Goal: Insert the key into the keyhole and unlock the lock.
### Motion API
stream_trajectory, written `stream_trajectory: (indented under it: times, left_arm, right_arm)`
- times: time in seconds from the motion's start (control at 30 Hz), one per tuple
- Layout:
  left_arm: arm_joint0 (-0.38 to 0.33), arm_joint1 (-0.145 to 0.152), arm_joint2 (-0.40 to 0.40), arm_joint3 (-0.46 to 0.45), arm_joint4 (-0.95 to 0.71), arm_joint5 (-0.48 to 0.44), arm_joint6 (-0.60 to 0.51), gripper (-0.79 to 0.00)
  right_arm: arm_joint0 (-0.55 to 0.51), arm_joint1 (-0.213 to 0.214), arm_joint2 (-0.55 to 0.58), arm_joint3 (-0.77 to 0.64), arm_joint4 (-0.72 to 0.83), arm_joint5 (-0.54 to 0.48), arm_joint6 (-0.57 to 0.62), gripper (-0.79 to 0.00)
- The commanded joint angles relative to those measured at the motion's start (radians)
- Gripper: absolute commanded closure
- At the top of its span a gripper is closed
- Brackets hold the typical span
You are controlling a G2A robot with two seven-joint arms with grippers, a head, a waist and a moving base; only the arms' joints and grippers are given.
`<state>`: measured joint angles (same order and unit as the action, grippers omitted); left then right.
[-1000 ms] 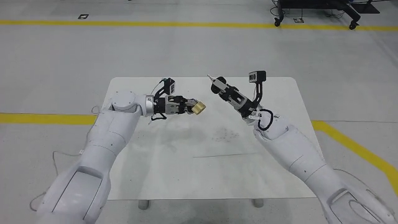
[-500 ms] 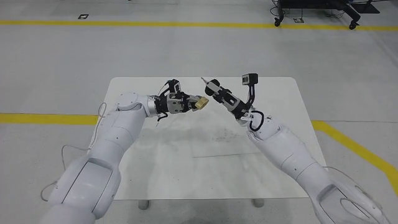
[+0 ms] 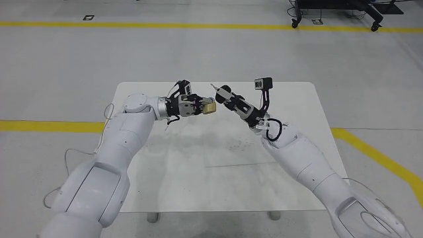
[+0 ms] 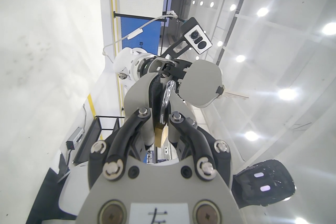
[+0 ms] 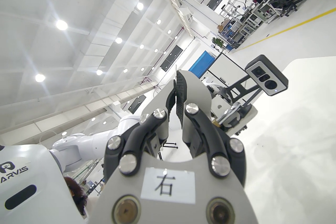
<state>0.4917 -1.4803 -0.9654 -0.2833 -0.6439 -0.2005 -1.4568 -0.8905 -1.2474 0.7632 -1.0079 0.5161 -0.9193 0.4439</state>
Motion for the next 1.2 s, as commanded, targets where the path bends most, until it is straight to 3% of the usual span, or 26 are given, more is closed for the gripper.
stream_trajectory:
  times: [0.0, 0.23, 0.5, 0.67, 0.77, 0.9, 1.17]
  left_arm:
    - [0.001, 0.0, -0.001, 0.0, -0.003, 0.001, 0.0, 0.0]
    - [0.001, 0.0, -0.001, 0.0, -0.003, 0.001, 0.0, 0.0]
    - [0.095, 0.003, -0.045, -0.092, -0.097, 0.101, 0.076, 0.0]
    - [0.084, 0.008, -0.038, -0.111, -0.055, 0.18, 0.117, 0.0]
    - [0.079, 0.014, -0.033, -0.101, -0.018, 0.191, 0.135, 0.0]
    - [0.071, 0.022, -0.035, -0.086, 0.008, 0.2, 0.138, 0.0]
    - [0.067, 0.024, -0.034, -0.088, 0.019, 0.208, 0.116, 0.0]
  right_arm:
    - [0.0, 0.0, 0.0, 0.0, 0.0, 0.0, 0.0, 0.0]
    - [0.0, 0.0, 0.0, 0.0, 0.0, 0.0, 0.0, 0.0]
    - [-0.092, 0.028, 0.077, -0.088, 0.069, 0.038, 0.058, 0.0]
    - [-0.184, 0.073, 0.193, -0.114, -0.065, -0.001, 0.072, 0.0]
    - [-0.252, 0.103, 0.282, -0.162, -0.244, -0.034, 0.053, 0.0]
    - [-0.346, 0.128, 0.377, -0.272, -0.418, 0.002, -0.013, 0.0]
    - [-0.346, 0.128, 0.377, -0.272, -0.418, 0.002, -0.013, 0.0]
